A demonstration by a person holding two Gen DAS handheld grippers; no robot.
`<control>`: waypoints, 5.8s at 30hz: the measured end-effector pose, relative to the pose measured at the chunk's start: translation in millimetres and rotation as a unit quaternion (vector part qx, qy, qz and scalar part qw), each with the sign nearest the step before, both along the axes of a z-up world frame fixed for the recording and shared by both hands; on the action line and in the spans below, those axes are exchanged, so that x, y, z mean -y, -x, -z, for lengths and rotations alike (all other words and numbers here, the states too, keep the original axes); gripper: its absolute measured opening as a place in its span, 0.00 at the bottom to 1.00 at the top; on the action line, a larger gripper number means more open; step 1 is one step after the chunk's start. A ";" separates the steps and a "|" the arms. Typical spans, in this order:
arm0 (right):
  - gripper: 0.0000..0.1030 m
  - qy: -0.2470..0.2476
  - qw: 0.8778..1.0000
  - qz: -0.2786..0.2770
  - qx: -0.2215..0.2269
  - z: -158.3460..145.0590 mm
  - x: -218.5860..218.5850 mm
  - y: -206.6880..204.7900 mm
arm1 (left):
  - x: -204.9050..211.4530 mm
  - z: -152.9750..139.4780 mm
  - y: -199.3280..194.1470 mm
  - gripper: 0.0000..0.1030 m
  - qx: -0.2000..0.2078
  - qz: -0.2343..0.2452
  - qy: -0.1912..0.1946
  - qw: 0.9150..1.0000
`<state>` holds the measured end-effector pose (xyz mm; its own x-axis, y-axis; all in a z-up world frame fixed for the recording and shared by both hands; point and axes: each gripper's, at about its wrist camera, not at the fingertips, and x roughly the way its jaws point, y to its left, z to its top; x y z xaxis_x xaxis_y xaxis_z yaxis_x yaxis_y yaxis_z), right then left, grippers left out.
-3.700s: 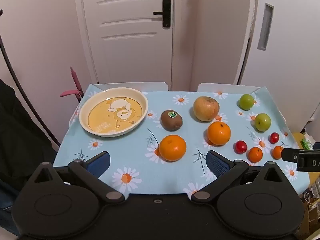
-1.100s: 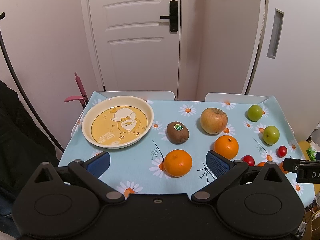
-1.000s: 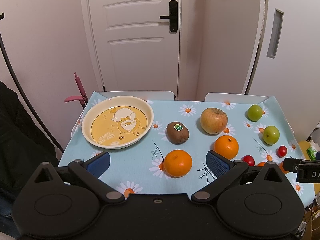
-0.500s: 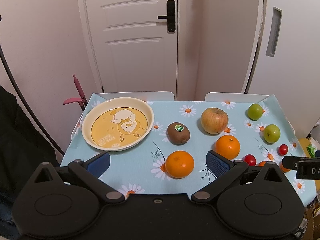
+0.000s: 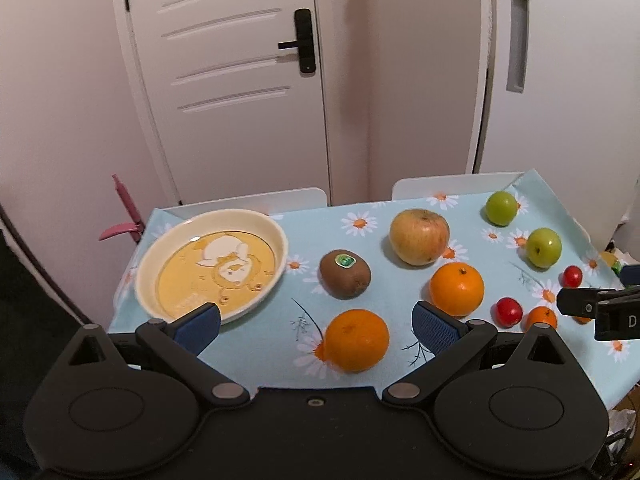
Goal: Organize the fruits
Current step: 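Grasp the large orange with the left gripper while the right gripper grasps a stemmed orange, then carry both oranges to the cream bowl while the left gripper opens to drop its orange, then lower the stemmed orange into the cream bowl and open the right gripper, then move both grippers back over the remaining fruit on the table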
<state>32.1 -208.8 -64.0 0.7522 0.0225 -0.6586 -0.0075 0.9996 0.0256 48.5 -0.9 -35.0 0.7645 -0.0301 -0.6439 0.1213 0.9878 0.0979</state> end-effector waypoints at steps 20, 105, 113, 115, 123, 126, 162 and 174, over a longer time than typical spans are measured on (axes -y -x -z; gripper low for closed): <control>1.00 -0.021 0.987 -0.160 0.005 62.3 -5.6 -86.2 | 23.5 88.2 -40.5 0.87 -0.012 -0.057 0.010 0.998; 0.74 -0.067 0.988 -0.138 -0.017 4.8 -217.0 -245.1 | -150.9 78.0 -213.3 0.62 -0.048 -0.018 -0.015 0.999; 0.74 -0.065 0.989 -0.132 -0.014 3.7 -217.7 -243.6 | -149.2 81.4 -213.1 0.90 -0.032 0.003 -0.029 0.999; 0.74 -0.063 0.989 -0.135 -0.012 0.0 -218.1 -242.2 | -151.0 74.1 -206.0 0.96 -0.019 0.004 -0.019 1.000; 0.74 -0.048 0.983 -0.176 -0.013 -5.9 -225.2 -240.2 | -161.4 54.8 -181.3 0.96 -0.019 -0.023 -0.002 1.000; 0.74 -0.033 0.979 -0.199 -0.016 -2.8 -233.2 -242.0 | -166.9 49.5 -169.3 0.96 -0.020 -0.043 0.003 0.999; 1.00 0.014 0.963 -0.269 0.029 -10.4 -252.1 -205.8 | -167.6 17.0 -102.4 0.96 -0.002 -0.101 0.010 0.995; 1.00 -0.007 0.981 -0.190 0.044 -47.7 -215.2 -151.3 | -151.5 -11.0 -89.3 0.96 0.016 -0.059 -0.007 0.998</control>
<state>183.4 6.5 -16.3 0.7418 0.3217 -0.5885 -0.3827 0.9236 0.0225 137.8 150.6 -24.0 0.7822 0.0694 -0.6191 0.0014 0.9936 0.1132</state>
